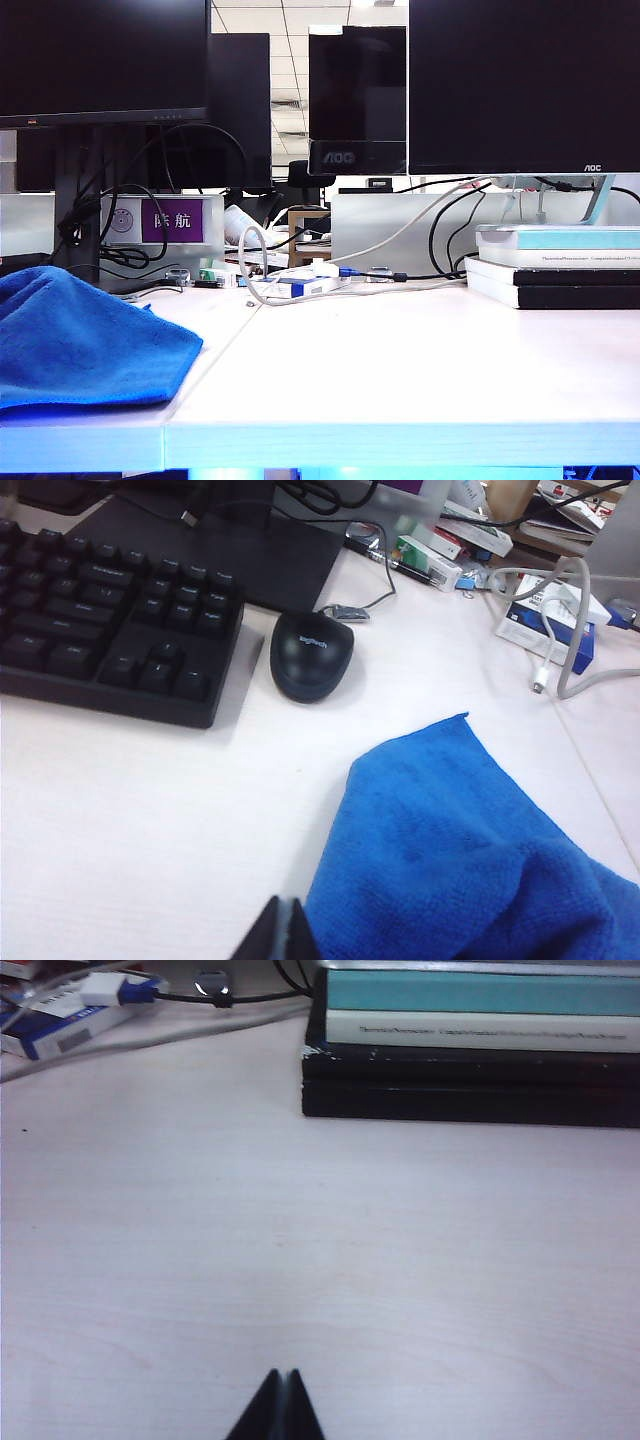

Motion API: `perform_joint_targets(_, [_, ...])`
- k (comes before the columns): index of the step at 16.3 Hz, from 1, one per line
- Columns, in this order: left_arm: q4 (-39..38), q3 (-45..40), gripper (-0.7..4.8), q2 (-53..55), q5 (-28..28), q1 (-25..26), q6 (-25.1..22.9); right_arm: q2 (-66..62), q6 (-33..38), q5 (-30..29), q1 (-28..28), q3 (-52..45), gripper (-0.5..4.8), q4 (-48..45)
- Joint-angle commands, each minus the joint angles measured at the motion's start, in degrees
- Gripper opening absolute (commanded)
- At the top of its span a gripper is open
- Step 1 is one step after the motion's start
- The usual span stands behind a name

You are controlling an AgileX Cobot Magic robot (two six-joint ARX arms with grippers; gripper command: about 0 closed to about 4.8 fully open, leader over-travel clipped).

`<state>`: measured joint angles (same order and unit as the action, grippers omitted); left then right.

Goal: Wipe the table from right to left using the rag.

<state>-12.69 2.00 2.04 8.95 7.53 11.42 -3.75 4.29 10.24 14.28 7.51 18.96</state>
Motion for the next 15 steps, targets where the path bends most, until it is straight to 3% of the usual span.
perform_joint_targets(1, [-0.48,-0.28,-0.05,0.0,0.26,-0.04,-0.26,1.46,0.07,-0.81,-2.36,-1.31,0.0,-1.07])
perform_joint_targets(7, [-0.5,-0.28,-0.05,0.0,0.22,-0.04,-0.28,3.63,0.17,-6.67,-10.88,-4.07,-0.01,1.31])
perform_joint_targets(15, [-0.48,-0.28,-0.05,-0.02,0.24,-0.04,-0.28,3.63,0.85,-7.45,-13.38,-4.04,-0.01,1.31])
